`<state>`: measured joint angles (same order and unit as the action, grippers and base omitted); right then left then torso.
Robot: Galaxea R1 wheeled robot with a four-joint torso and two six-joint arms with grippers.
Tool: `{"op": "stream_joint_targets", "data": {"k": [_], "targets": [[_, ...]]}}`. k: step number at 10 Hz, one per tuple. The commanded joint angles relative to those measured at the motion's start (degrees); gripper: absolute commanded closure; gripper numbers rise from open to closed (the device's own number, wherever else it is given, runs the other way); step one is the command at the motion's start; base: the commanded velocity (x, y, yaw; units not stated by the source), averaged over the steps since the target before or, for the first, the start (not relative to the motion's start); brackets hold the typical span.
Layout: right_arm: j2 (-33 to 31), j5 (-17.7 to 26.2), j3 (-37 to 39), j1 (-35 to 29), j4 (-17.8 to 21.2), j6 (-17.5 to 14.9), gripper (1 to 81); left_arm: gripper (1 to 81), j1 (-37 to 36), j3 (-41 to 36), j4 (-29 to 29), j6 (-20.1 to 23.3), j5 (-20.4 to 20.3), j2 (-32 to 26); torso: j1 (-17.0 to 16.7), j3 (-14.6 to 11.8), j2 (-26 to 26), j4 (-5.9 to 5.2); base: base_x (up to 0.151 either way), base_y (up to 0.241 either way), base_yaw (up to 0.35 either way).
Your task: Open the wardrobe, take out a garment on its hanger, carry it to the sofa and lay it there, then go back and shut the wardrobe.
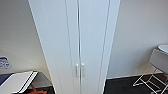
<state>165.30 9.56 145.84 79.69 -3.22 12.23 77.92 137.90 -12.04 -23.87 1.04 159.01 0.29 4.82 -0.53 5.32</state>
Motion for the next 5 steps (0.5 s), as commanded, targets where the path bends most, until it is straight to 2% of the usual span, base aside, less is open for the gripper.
{"op": "stream_joint_targets", "data": {"k": [1, 3, 5], "targets": [[3.3, -7.4, 4.6, 5.4, -5.7, -3.2, 1.0, 1.0, 3.8, 10.7, -6.1, 0.3, -6.3, 8.0, 0.0, 0.0, 0.0, 0.0, 0.0, 0.0, 0.0], [4.7, -7.4, 5.3, 7.1, -8.2, -3.2, 1.0, 1.0, 6.0, 16.9, -6.2, 0.3, -6.3, 12.8, 0.0, 0.0, -0.1, 0.0, 0.0, 0.0, 0.0], [6.0, -6.9, 6.0, 7.6, -10.1, -3.3, 1.0, 1.0, 6.4, 19.2, -6.1, 0.2, -5.3, 15.5, -0.1, -0.1, -0.1, 0.0, 0.0, 0.0, 0.0]]}}
